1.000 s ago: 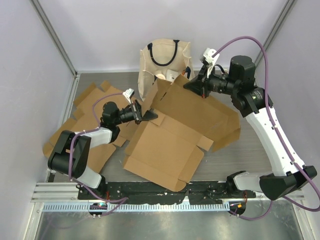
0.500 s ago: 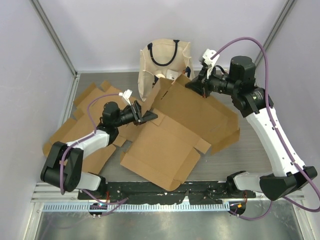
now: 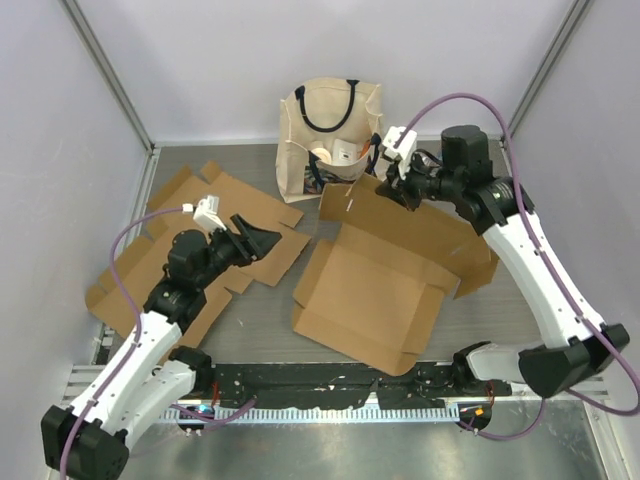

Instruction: Fold the paper box

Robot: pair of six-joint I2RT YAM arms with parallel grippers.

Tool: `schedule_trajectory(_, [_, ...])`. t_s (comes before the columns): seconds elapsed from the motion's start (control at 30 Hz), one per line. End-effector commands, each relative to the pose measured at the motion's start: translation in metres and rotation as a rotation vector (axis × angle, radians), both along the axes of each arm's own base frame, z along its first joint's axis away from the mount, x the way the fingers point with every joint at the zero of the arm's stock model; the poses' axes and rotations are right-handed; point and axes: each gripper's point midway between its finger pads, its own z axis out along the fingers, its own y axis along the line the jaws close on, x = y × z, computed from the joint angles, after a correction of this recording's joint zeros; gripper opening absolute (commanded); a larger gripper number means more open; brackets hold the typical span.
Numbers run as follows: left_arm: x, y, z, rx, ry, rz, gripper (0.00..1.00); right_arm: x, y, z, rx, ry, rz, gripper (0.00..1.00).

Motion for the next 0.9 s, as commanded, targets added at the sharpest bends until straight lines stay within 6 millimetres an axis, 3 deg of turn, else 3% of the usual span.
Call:
schedule_trajectory(0.0, [0.006,-0.026,0.044,0.069,-0.132,-0.073,0.64,0.014,0.008,-0.010,-0.081,-0.014,0.047,0.01])
schedule_trajectory(0.03, [0.008,-0.034,0.051,0.112,-0.174,-0.101,0.64,0.014,0.013,-0.016,-0.084,0.015,0.077,0.01])
schedule_trajectory(0.07, [0.011,-0.042,0.079,0.110,-0.234,-0.107,0.65,0.013,0.015,-0.018,-0.089,0.024,0.092,0.01])
schedule_trajectory(0.1, [0.006,-0.056,0.090,0.118,-0.268,-0.150,0.65,0.013,0.018,-0.021,-0.095,0.029,0.101,0.01])
schedule_trajectory(0.13, [0.012,-0.068,0.087,0.144,-0.264,-0.170,0.65,0.012,0.022,-0.026,-0.102,0.042,0.113,0.01])
schedule_trajectory(0.17, [0.019,-0.071,0.108,0.168,-0.323,-0.143,0.65,0.012,0.024,-0.030,-0.107,0.049,0.121,0.01])
schedule_trajectory(0.23, [0.022,-0.093,0.104,0.212,-0.319,-0.181,0.65,0.010,0.026,-0.036,-0.117,0.060,0.129,0.01])
schedule_trajectory(0.27, [0.025,-0.099,0.115,0.220,-0.349,-0.192,0.65,0.011,0.027,-0.038,-0.123,0.064,0.127,0.01])
schedule_trajectory(0.47, [0.036,-0.128,0.105,0.296,-0.335,-0.233,0.63,0.009,0.033,-0.046,-0.127,0.066,0.137,0.01])
schedule_trajectory(0.57, [0.040,-0.130,0.096,0.359,-0.323,-0.223,0.58,0.009,0.035,-0.047,-0.128,0.065,0.142,0.01])
schedule_trajectory(0.73, [0.046,-0.128,0.083,0.473,-0.310,-0.180,0.48,0.010,0.040,-0.046,-0.120,0.051,0.145,0.01])
schedule_trajectory(0.83, [0.047,-0.132,0.081,0.505,-0.312,-0.179,0.38,0.012,0.042,-0.047,-0.124,0.049,0.131,0.01])
schedule_trajectory(0.87, [0.048,-0.131,0.082,0.517,-0.317,-0.163,0.30,0.013,0.042,-0.048,-0.128,0.050,0.124,0.01])
